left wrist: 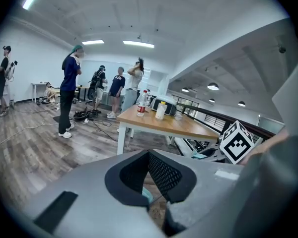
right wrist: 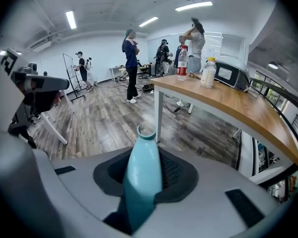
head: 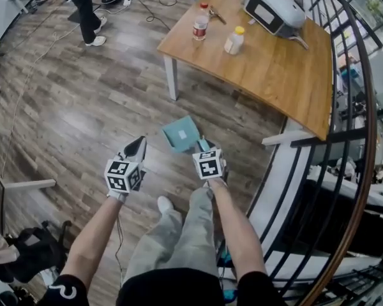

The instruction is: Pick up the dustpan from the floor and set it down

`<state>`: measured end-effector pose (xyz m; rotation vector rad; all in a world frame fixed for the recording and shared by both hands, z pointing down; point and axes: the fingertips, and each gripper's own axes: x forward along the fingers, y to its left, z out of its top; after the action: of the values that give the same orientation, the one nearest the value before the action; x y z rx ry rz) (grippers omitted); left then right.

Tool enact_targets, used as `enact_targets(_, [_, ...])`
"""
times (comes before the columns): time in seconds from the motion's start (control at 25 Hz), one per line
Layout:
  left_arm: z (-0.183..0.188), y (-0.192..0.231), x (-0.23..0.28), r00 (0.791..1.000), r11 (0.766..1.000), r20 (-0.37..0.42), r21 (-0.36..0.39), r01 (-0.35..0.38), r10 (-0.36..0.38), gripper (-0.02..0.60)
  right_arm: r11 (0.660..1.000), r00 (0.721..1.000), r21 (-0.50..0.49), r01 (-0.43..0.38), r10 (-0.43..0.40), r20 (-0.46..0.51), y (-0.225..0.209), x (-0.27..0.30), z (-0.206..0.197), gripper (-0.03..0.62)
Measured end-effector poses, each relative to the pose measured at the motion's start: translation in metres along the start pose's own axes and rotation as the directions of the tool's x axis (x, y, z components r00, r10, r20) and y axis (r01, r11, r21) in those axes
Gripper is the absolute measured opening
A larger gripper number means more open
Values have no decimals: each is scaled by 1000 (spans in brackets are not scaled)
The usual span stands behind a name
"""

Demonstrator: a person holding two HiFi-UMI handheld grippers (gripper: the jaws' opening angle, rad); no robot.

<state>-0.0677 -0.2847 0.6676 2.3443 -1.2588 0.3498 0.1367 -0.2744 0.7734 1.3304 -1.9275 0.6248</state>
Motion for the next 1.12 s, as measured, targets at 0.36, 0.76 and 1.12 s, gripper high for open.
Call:
enact_targets(0.36, [-33,31,31,999,1000,-46,9,-21,21,0,1000,1000,0,9,-9,-24,-9,79,-21,89])
enact_targets(0.76, [-59,56,38,998,999,-55,-21,-40,38,-2,1000,1000,-20,7,-7,-19,3,118,-29,90])
enact_targets(1.12, [-75,56,36,997,997,-63,-61,-57,53,-1,1000,1000,-2,-20,20,-24,20,129,-22,94])
